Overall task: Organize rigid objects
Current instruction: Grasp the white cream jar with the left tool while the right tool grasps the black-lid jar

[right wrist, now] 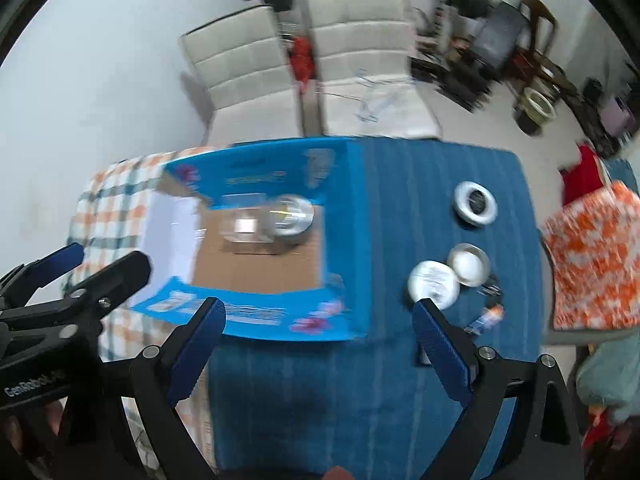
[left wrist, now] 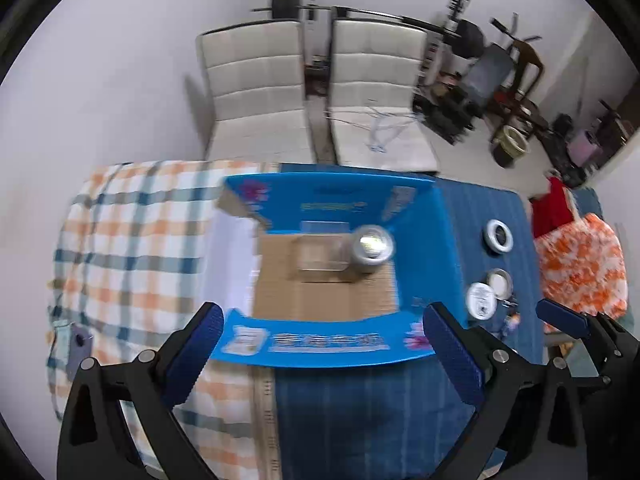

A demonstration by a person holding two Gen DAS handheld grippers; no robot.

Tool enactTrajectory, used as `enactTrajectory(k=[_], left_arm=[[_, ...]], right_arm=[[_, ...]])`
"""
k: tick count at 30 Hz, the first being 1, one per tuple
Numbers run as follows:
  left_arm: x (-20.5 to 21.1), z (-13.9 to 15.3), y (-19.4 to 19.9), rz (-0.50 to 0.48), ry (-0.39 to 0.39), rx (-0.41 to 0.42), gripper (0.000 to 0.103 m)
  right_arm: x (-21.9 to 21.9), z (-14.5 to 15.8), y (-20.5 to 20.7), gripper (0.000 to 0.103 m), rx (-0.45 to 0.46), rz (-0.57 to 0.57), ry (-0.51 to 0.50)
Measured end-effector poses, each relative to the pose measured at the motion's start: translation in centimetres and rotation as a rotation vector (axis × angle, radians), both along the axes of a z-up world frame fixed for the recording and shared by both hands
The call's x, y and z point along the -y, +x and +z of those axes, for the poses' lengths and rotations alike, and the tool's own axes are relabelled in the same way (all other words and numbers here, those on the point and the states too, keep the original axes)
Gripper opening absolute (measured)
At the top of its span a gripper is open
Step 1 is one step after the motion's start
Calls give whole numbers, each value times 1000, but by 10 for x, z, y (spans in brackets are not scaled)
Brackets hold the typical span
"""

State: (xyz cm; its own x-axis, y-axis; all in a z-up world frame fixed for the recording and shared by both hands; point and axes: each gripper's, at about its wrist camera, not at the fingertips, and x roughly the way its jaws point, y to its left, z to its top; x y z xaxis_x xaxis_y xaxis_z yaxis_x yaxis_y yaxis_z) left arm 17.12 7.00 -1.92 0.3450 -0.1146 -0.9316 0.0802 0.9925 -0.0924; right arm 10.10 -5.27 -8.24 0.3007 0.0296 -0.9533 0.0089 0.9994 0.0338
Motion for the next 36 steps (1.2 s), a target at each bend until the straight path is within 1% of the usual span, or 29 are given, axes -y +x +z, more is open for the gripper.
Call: enactTrajectory(k=[3,4,6,8,10,11,12,13,15,18,21,24,26,27,28,29,30,33,36], left_arm=[[46,-9,7,-68,-13,-5,102],[58,-12,9,-83,-18,-8,102],[95,-24,14,-129,-34,-25,102],[135,-45,17,-178,-45,-65,102],[167,-64,17,-220,-43,-100,102],[189,-80,17,-246,-27,-125,102],[203,-90,16,-262,-16,-140,102],[222,-105,16,-284,1,-161,102],[246,-127,19,-301,30,-187,101],[267,-155,26,-282,45,-222,101],[280,-184,32,-266,56,-278,101],[287,-208,33,-254,73,-324,101],[299,-216,33,-274,154,-290,101],[302,-218,35,-288,144,-290,101],[305,-223,36,-291,117,-312,101],[307,-230,39,-283,116,-346,101],[308,-239,40,-282,131,-370,101],[304,-257,42,-266,129,-411,101],[294,-265,45,-251,108,-414,66]], right_arm=[[63,-12,2,97,-23,-104,-29],[85,-18,2,97,-32,-142,-36],[131,-34,-2,97,-60,-217,-42],[174,-53,-10,97,-96,-295,-36],[206,-75,-16,97,-138,-356,-15],[222,-89,-18,97,-160,-381,5],[233,-99,-18,96,-174,-395,16],[242,-111,-16,96,-190,-408,5],[259,-132,-9,96,-212,-424,-13],[283,-152,4,96,-239,-441,-12],[302,-161,11,96,-250,-439,-26],[310,-165,19,96,-254,-419,-44],[312,-167,25,96,-253,-404,-50],[314,-169,28,96,-253,-401,-46],[316,-170,30,96,-254,-402,-39],[318,-171,33,96,-253,-404,-33],[319,-172,35,96,-253,-405,-28],[321,-175,44,96,-250,-393,-9],[318,-180,57,96,-249,-380,12]])
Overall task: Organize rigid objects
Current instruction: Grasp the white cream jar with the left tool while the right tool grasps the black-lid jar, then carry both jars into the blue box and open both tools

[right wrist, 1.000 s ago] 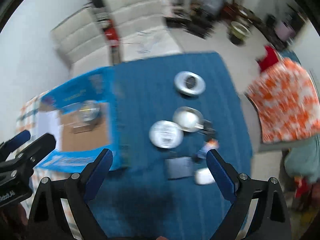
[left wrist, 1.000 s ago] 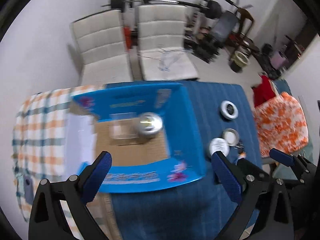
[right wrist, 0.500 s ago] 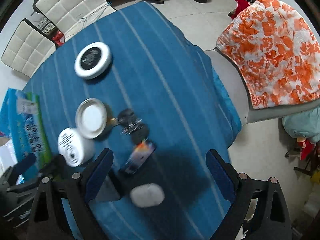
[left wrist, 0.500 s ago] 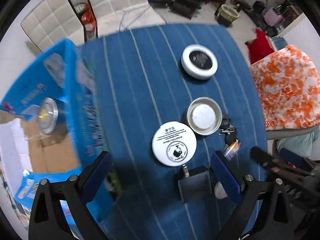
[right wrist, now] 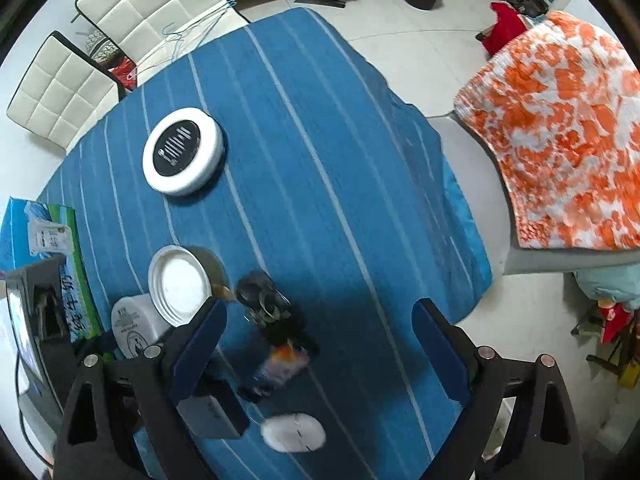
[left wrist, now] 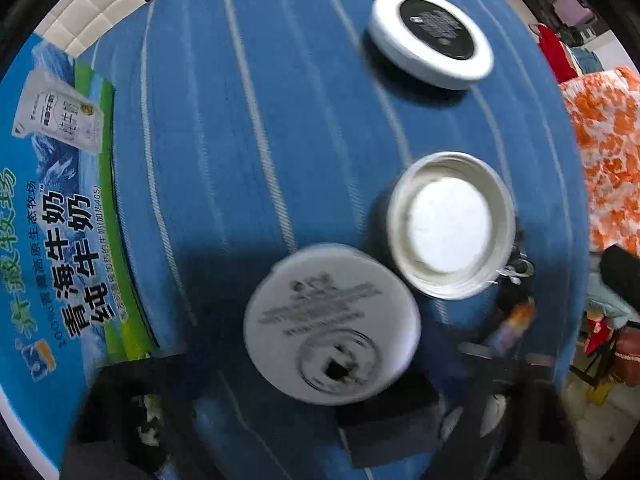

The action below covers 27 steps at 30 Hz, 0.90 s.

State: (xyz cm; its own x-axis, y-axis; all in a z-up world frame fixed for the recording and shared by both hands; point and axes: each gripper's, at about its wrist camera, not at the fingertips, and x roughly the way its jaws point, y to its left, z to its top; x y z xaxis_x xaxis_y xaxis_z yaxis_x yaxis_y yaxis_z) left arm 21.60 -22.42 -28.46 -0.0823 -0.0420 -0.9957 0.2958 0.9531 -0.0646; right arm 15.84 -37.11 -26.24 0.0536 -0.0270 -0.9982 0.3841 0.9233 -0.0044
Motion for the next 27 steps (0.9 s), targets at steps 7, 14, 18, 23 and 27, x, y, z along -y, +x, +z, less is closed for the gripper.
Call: enactTrajectory(k=[7,14,18,23,27], left_arm=[[-29,13,39,96,-10,50,66],[-56,15,103,187,9,97,66],[-53,14,108,184,9,102,66],[-53,18,105,170,12,114,66],[-26,11,105,138,25,135,66]], right_arm=[[-17,-10,60,96,78,-12,112],[-37,-43,127,96,59,0,177],[-53,-71,146,96,-39,31,134],[-82,-77,150,78,-85,128,-78],[-79,-78,148,77,-85,101,-75]])
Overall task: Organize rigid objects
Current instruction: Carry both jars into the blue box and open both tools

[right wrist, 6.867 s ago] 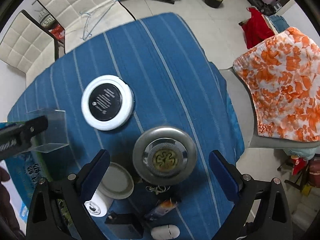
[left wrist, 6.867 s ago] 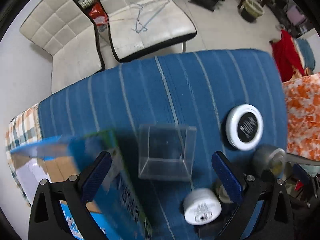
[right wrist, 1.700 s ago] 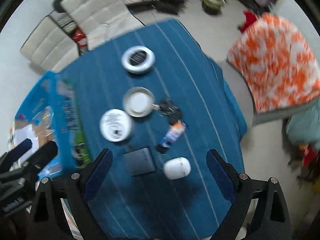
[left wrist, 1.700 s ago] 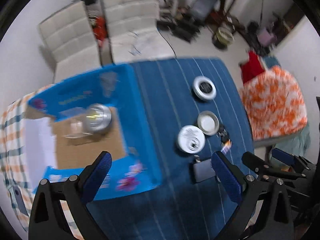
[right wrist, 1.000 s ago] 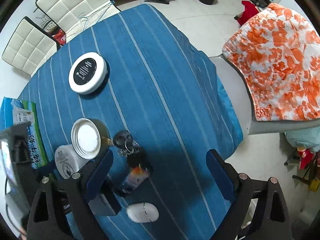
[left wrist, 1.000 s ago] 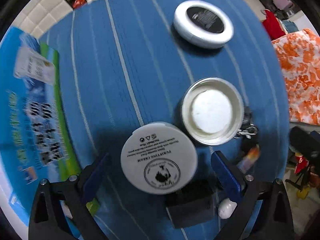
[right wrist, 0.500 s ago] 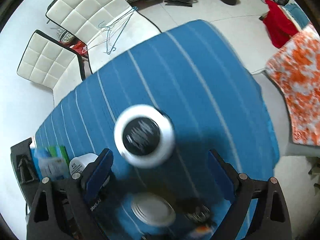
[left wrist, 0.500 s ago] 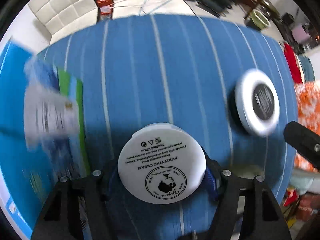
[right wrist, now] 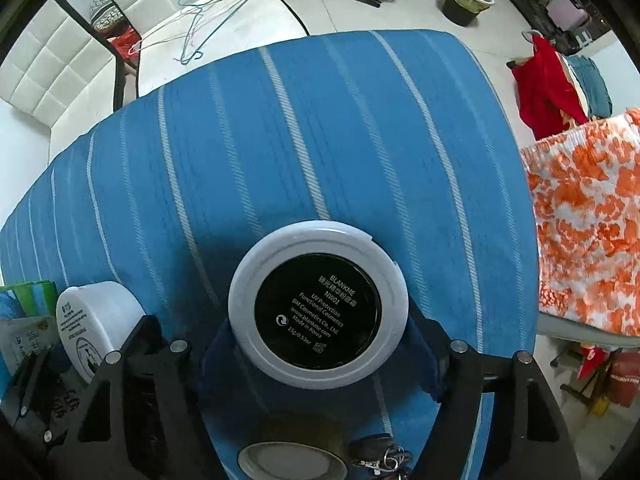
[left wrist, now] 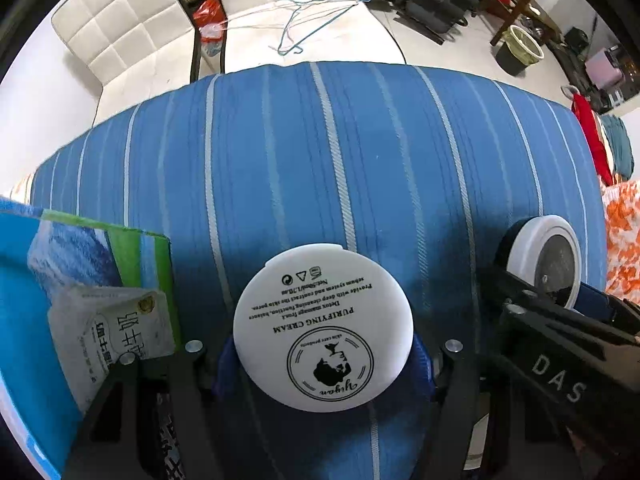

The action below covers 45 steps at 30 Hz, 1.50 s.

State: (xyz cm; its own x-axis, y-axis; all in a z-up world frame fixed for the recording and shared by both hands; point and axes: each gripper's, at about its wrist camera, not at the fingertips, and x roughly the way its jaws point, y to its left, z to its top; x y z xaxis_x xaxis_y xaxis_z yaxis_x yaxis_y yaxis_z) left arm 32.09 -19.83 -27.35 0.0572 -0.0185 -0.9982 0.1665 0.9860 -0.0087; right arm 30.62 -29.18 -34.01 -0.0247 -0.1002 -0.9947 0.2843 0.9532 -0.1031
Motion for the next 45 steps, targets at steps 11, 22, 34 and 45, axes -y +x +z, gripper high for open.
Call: enactTrajectory(k=[11,22,34,45], left_arm=[[5,22,-12,-41,-16,50,65],[-5,85,-43,-81,-87,148,65],[-85,196,-109,-122,-154,332,65],[-197,239,-149,-18,-103,399,65]], right_arm=[[27,36,-32,77,61,46,-56],[23,117,-95,77,184,38,-50],[-99,225,-172,77,348,157,-10],[-228,258,-220,77,405,297,51]])
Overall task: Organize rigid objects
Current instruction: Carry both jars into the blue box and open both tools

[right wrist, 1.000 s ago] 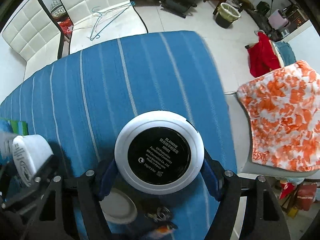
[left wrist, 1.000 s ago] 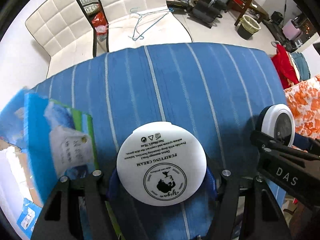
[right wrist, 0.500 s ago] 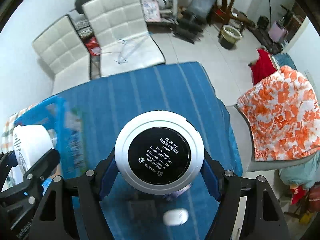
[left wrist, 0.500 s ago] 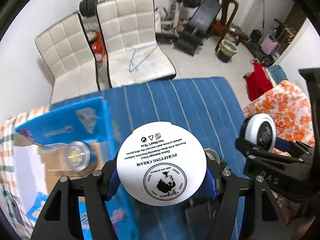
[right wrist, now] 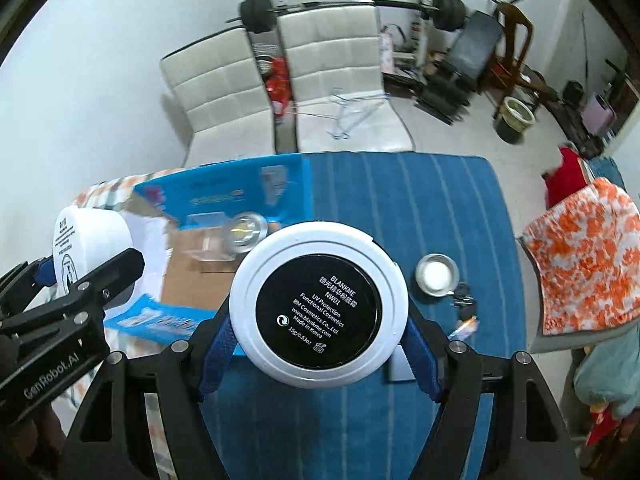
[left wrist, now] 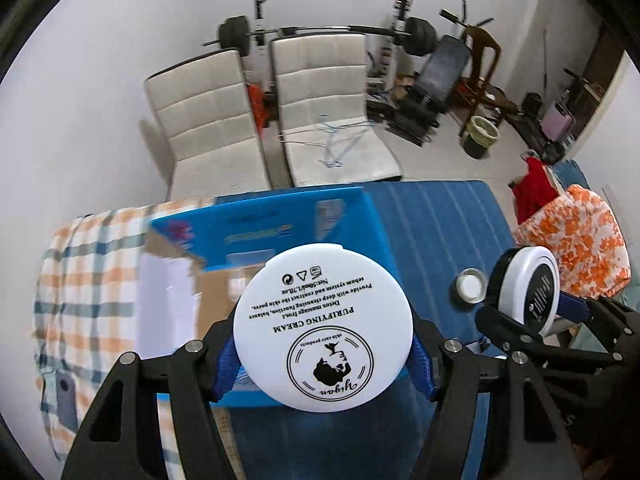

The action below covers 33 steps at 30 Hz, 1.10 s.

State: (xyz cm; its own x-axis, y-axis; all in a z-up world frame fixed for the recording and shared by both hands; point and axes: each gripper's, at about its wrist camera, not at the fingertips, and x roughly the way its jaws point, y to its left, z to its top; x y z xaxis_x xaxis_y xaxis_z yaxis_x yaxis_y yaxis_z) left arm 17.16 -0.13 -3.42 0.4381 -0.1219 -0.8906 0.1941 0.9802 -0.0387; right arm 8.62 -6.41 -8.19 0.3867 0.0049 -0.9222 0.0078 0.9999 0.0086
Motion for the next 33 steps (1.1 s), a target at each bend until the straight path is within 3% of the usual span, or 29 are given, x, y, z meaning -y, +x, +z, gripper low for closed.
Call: enactTrajectory(k=[11,16,22,30,33], left_arm=[[-68,13,-27,83,-14,16,65],[-84,6,-25,84,-18,-2,65],[-115,-36,13,116,-33,-105,65],[-138,-131,92,135,-8,-288,65],[-141,-168,113,135,-32,-397,65]], right_arm=[[-70,9,-6,77,19,79,-11],[-81,-7,4,77,24,80,-3],[-86,-75,43,77,-89,26,5],[-86,-178,93,77,-272,-46,-1],[-86,-204,106,77,-323,-67,-5]])
